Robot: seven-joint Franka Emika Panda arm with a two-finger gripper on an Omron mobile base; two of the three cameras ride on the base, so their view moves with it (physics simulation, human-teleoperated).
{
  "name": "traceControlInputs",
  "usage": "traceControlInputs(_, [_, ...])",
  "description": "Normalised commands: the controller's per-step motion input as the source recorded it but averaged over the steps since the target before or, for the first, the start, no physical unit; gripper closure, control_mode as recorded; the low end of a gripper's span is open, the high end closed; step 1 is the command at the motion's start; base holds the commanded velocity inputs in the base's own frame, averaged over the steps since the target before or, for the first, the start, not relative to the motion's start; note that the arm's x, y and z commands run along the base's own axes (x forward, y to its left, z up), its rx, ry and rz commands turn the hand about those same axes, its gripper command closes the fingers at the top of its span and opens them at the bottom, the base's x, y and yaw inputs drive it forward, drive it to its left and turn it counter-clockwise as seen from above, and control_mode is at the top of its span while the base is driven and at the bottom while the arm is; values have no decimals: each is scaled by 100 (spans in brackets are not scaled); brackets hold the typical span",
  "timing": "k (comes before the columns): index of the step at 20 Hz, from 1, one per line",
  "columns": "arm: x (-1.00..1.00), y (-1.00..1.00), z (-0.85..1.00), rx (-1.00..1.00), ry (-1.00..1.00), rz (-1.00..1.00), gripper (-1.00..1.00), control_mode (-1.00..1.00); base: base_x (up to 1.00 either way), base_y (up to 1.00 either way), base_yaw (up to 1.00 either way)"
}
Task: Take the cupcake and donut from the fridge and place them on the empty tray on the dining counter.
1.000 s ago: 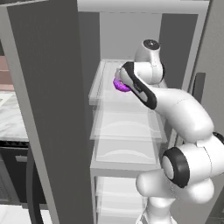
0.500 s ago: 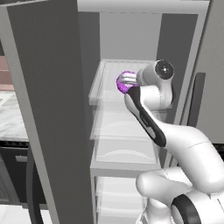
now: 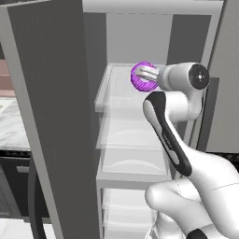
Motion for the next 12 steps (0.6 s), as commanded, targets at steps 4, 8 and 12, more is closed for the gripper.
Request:
traceControlInputs(4, [-93,0,33,17,-1,0,100,-100,0,0,0])
traceControlInputs(8, [-100,0,0,0,-18,0,100,-100,0,0,0])
traceControlInputs(12, [-100,-1,0,-1,-15,-1,100,-100,0,0,0])
